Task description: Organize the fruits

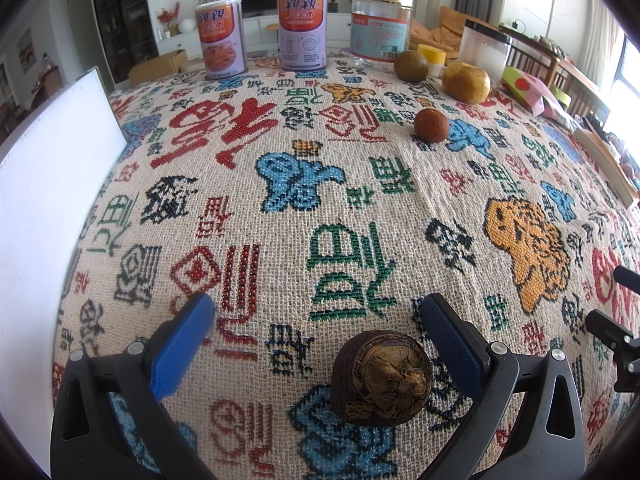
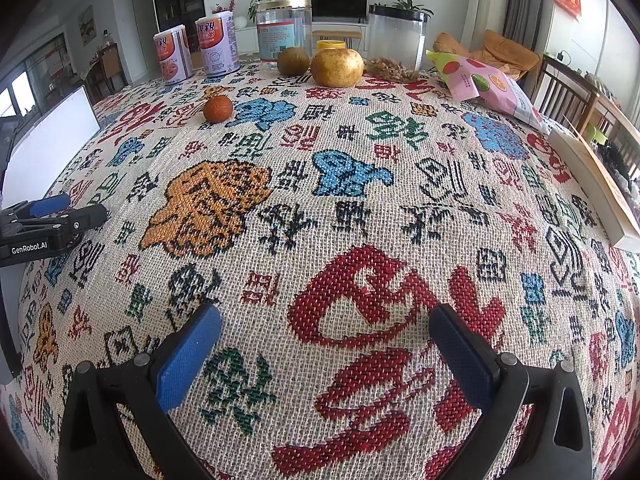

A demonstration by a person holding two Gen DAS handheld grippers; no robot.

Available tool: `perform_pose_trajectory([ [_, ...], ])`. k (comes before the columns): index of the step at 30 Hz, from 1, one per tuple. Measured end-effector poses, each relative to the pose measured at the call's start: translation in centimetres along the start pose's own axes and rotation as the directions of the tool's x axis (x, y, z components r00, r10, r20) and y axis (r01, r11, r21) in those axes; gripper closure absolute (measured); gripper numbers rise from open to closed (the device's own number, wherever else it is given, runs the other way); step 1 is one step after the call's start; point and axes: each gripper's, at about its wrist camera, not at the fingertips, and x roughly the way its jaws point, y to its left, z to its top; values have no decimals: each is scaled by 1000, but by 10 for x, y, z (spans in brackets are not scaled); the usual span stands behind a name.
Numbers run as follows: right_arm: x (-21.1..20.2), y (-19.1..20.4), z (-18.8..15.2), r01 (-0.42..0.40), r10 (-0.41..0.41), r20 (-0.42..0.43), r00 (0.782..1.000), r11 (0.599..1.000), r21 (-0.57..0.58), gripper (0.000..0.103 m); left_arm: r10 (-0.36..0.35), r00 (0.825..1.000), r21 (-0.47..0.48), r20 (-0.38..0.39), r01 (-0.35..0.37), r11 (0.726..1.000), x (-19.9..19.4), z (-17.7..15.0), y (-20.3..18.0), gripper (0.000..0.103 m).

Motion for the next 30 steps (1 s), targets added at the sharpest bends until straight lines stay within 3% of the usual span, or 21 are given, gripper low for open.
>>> perform_pose_trajectory([
  [25,1,0,1,5,-5,0,1000,1000,5,0,-1,1000,0,0,1,1000,-1,0,0,0],
  [28,2,0,3,10,-10,0,1000,1000,14,0,1,999,1,-41,-1,1000,-2,0,-1,1],
  [30,2,0,2,8,-8,1,1000,1000,16,0,1,998,-66,-60,-5,998,-11,4,-3,1],
])
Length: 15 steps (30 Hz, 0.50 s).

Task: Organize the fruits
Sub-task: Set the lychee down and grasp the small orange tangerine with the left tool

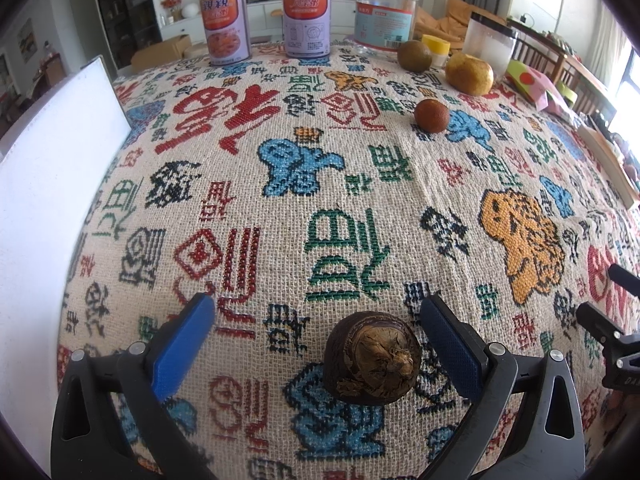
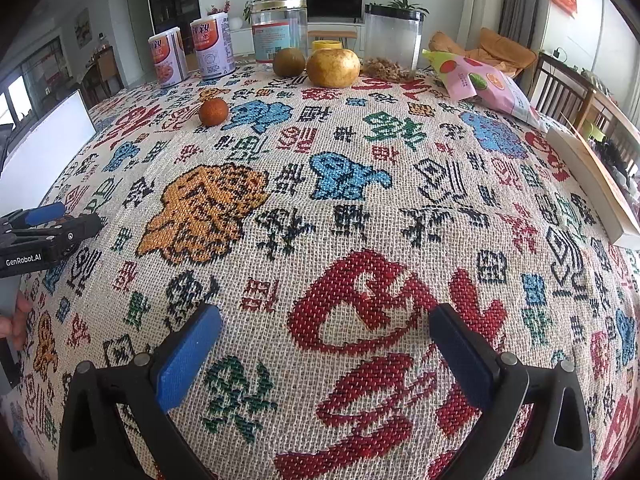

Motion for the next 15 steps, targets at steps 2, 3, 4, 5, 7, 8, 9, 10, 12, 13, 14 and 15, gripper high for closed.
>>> perform_pose_trajectory([
  [2,0,0,0,0,0,0,1000,1000,0,0,-81,996,-29,48,82,996,-12,11,-11,1],
  [3,0,0,0,0,0,0,1000,1000,0,0,-104,992,-7,66,105,994,-13,22,-21,1],
  [4,0,0,0,0,0,0,1000,1000,0,0,-92,993,26,70,91,996,-11,35,-34,1],
  [5,0,0,0,-1,1,0,1000,1000,0,0,-50,997,57,64,47,997,-5,49,-47,1],
  [7,0,0,0,-1,1,0,1000,1000,1,0,37,998,139,58,-44,989,13,76,-76,1],
  [8,0,0,0,-1,1,0,1000,1000,1,0,51,996,182,73,-64,981,21,85,-89,1],
  [9,0,0,0,-1,1,0,1000,1000,0,0,50,995,218,89,-69,973,30,93,-100,1],
  [10,0,0,0,-1,1,0,1000,1000,1,0,49,995,239,91,-69,968,39,99,-108,1],
  [12,0,0,0,-1,1,0,1000,1000,1,0,26,999,249,47,-37,968,60,110,-116,1],
  [13,0,0,0,-1,1,0,1000,1000,0,0,8,1000,237,14,-11,971,68,114,-117,2],
  [14,0,0,0,-1,1,0,1000,1000,0,0,-15,1000,219,-9,16,976,75,117,-115,2],
  [15,0,0,0,-1,1,0,1000,1000,1,0,-34,999,198,-17,36,979,78,118,-113,8],
])
